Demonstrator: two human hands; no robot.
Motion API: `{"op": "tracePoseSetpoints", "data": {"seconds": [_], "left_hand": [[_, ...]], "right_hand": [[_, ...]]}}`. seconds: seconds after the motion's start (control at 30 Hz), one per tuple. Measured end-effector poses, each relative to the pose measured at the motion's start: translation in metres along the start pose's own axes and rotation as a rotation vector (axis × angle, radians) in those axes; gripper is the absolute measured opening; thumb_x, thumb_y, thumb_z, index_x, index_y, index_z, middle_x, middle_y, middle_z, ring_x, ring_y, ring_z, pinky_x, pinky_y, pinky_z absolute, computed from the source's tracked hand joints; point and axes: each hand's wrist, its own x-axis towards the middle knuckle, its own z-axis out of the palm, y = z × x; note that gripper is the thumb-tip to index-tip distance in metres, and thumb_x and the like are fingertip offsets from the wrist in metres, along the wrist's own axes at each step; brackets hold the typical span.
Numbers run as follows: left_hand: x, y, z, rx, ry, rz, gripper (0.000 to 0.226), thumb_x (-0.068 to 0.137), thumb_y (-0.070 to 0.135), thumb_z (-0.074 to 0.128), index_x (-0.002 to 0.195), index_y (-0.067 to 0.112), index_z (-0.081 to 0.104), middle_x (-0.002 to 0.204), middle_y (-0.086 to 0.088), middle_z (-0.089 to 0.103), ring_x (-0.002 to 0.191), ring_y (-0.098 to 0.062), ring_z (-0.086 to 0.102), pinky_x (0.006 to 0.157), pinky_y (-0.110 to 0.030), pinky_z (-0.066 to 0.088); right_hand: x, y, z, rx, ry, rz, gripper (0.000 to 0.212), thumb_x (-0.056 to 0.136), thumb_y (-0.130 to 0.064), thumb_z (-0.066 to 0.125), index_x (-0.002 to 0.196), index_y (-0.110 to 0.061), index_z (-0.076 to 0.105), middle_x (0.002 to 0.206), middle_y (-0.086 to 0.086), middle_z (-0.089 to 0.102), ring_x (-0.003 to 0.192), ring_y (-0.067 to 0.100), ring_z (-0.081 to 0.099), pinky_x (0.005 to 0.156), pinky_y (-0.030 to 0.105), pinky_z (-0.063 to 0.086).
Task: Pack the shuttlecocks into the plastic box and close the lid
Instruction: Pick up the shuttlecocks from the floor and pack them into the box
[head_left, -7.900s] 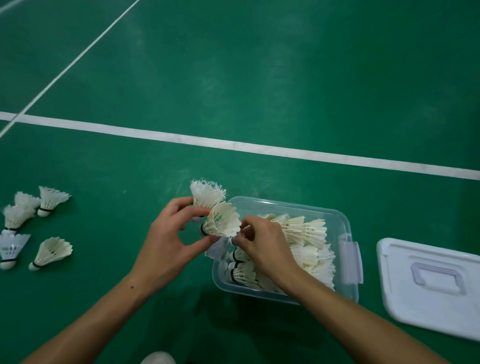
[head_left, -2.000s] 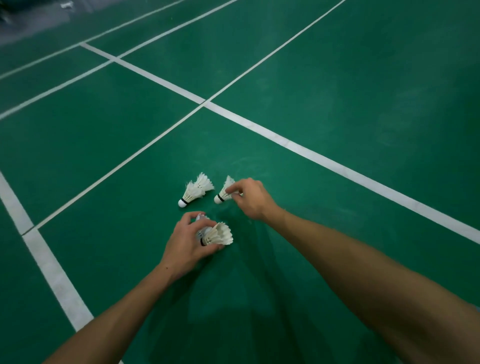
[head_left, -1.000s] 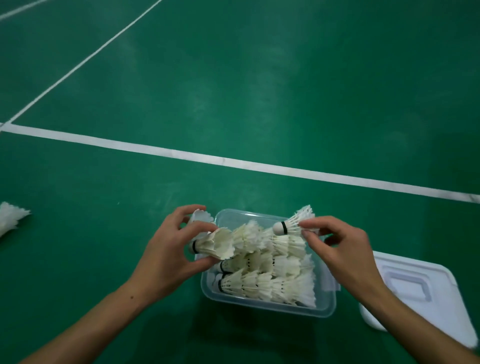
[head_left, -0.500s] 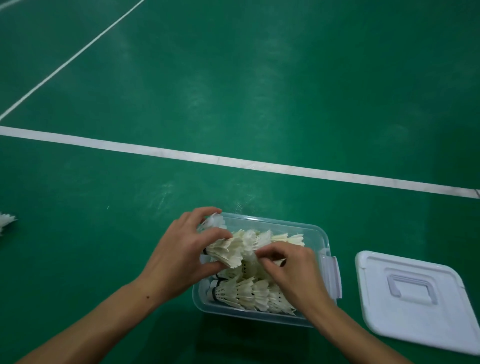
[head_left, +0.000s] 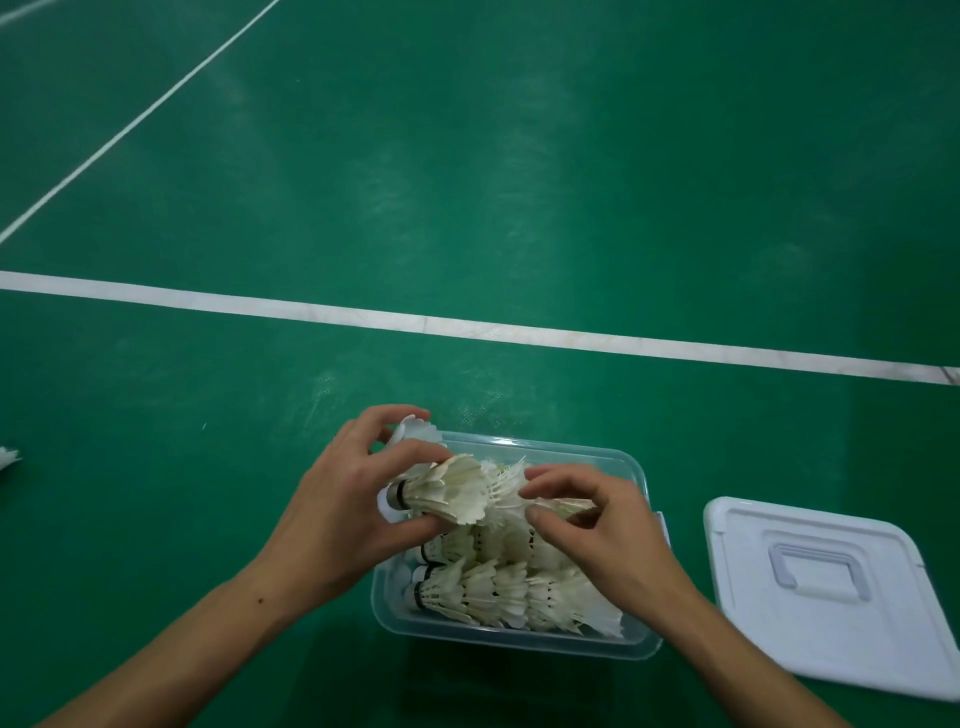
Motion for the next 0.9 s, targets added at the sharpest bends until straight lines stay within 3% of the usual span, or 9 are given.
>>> {"op": "tracePoseSetpoints", "data": {"seconds": [0.17, 0.3, 0.57, 0.67, 0.8, 0.9], "left_hand": [[0.014, 0.012, 0.0, -0.035, 0.019, 0.013, 0.05, 0.074, 0.062, 0.081, 0.12, 0.048, 0.067, 0.145, 0.019, 0.045, 0.12, -0.01, 0.054, 0.091, -0.043, 0.057], [0.028, 0.021, 0.008, 0.004, 0.03, 0.049, 0.048, 0.077, 0.062, 0.078, 0.121, 0.045, 0.068, 0.144, 0.012, 0.048, 0.118, -0.011, 0.053, 0.086, -0.042, 0.057], [0.034, 0.024, 0.011, -0.082, -0.03, 0.067, 0.057, 0.073, 0.054, 0.084, 0.126, 0.04, 0.067, 0.147, 0.011, 0.045, 0.125, -0.015, 0.051, 0.091, -0.041, 0.057], [0.035, 0.02, 0.008, -0.107, -0.03, 0.05, 0.061, 0.073, 0.041, 0.091, 0.129, 0.036, 0.067, 0.146, 0.012, 0.046, 0.128, -0.012, 0.053, 0.101, -0.038, 0.055], [0.032, 0.014, 0.008, -0.089, 0.054, 0.031, 0.04, 0.087, 0.018, 0.082, 0.124, 0.03, 0.072, 0.138, 0.01, 0.053, 0.111, -0.005, 0.059, 0.091, -0.026, 0.055], [0.03, 0.01, 0.01, -0.091, 0.042, 0.027, 0.025, 0.09, 0.021, 0.078, 0.113, 0.03, 0.076, 0.125, 0.013, 0.062, 0.105, -0.003, 0.062, 0.087, -0.026, 0.057]], "right_hand": [[-0.002, -0.026, -0.005, -0.005, 0.091, -0.165, 0.013, 0.092, -0.028, 0.08, 0.101, -0.036, 0.077, 0.113, -0.021, 0.073, 0.11, 0.008, 0.068, 0.081, 0.024, 0.057], [0.001, -0.034, 0.008, -0.117, 0.05, -0.303, 0.028, 0.086, -0.052, 0.079, 0.109, -0.036, 0.074, 0.108, -0.022, 0.071, 0.108, 0.01, 0.065, 0.079, 0.027, 0.055], [0.003, -0.028, 0.012, -0.223, 0.161, -0.423, 0.017, 0.09, -0.045, 0.076, 0.097, -0.029, 0.076, 0.092, -0.021, 0.071, 0.092, 0.008, 0.062, 0.074, 0.032, 0.052], [-0.004, -0.028, -0.004, -0.174, 0.232, -0.371, 0.012, 0.09, -0.041, 0.077, 0.095, -0.03, 0.076, 0.091, -0.019, 0.071, 0.09, 0.01, 0.065, 0.075, 0.029, 0.053], [-0.012, -0.014, -0.036, -0.089, 0.338, -0.23, 0.012, 0.085, -0.037, 0.08, 0.096, -0.033, 0.075, 0.092, -0.015, 0.072, 0.089, 0.011, 0.069, 0.077, 0.031, 0.059], [-0.016, 0.001, -0.049, -0.078, 0.355, -0.142, 0.009, 0.085, -0.032, 0.083, 0.093, -0.03, 0.078, 0.089, -0.012, 0.075, 0.086, 0.013, 0.07, 0.076, 0.03, 0.059]]}}
